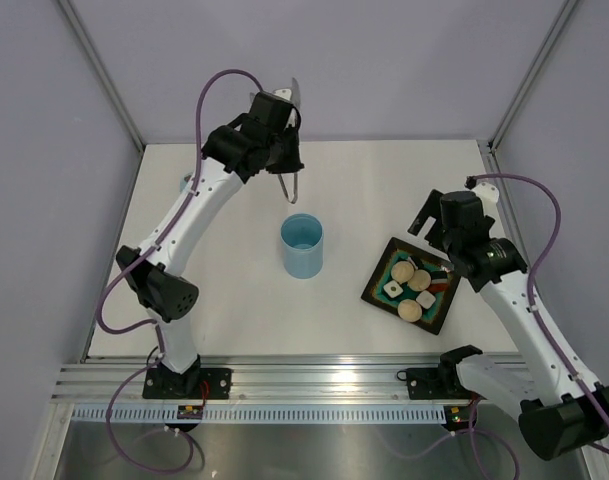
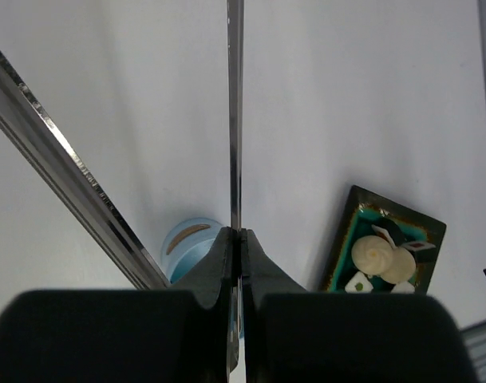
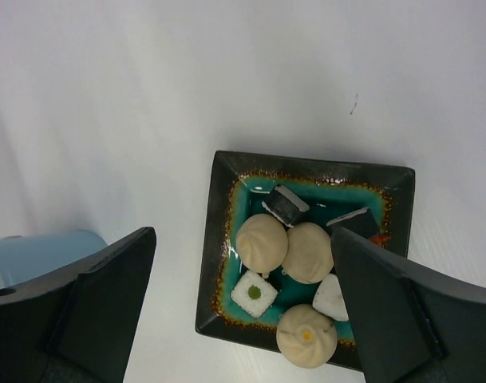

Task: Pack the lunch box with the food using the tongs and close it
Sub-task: Place the clamp at the center of the board.

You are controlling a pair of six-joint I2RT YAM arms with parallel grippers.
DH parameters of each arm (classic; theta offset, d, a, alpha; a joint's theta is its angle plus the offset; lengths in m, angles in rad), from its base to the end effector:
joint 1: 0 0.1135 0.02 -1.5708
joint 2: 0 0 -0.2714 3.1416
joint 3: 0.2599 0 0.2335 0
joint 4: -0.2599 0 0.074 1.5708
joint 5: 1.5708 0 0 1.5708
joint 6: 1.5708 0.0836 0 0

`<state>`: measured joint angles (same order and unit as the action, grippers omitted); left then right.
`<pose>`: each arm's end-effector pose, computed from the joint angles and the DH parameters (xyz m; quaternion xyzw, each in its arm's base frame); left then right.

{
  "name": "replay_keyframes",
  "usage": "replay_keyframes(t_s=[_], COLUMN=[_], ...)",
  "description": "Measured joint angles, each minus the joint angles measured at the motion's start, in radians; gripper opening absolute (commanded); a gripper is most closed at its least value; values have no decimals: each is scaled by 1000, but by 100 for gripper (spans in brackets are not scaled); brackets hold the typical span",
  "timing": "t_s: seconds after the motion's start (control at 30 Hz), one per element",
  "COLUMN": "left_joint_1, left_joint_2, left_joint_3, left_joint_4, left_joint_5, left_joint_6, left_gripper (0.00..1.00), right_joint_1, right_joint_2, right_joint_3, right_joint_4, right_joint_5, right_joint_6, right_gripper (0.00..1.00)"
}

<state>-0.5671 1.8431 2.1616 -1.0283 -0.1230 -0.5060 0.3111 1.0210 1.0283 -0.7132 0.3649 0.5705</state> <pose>0.3493 -0.2103 0.4003 0.0021 0.9074 -0.1649 0.3866 0.2178 0.0387 0.3079 0.1909 0.8755 0.0269 0.4430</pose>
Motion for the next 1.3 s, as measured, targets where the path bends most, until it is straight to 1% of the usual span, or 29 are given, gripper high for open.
replay_keyframes(t_s=[0.13,0.27,0.47,0.67,0.8,1.0,1.17,1.3], left_joint_1=[-58,-113,-158,-175,-177,-179,-179,-181], left_joint_2=[33,61,73,138,234,414,493,542], left_joint_3=[5,5,5,31,72,165,168,168], left_joint_4=[50,79,107,159,213,297,349,364], left_joint_5=[54,111,158,169,153,79,5,-25], left_joint_6=[29,77,149,160,135,95,59,31], left_gripper=[0,0,0,0,0,0,0,0], right_joint_1=[0,0,0,0,0,0,0,0], right_joint_2=[-100,-164,-161,-166,-182,-208,-236,-234], right_joint_3=[-2,-16,-31,-35,-43,-48,-58,-63], right_joint_4=[-13,-18,-32,-39,-41,-79,-101,-108], right_joint_5=[71,119,148,152,159,166,165,165], right_joint_6=[28,46,67,82,87,110,127,133], right_gripper=[100,99,99,99,99,100,99,100])
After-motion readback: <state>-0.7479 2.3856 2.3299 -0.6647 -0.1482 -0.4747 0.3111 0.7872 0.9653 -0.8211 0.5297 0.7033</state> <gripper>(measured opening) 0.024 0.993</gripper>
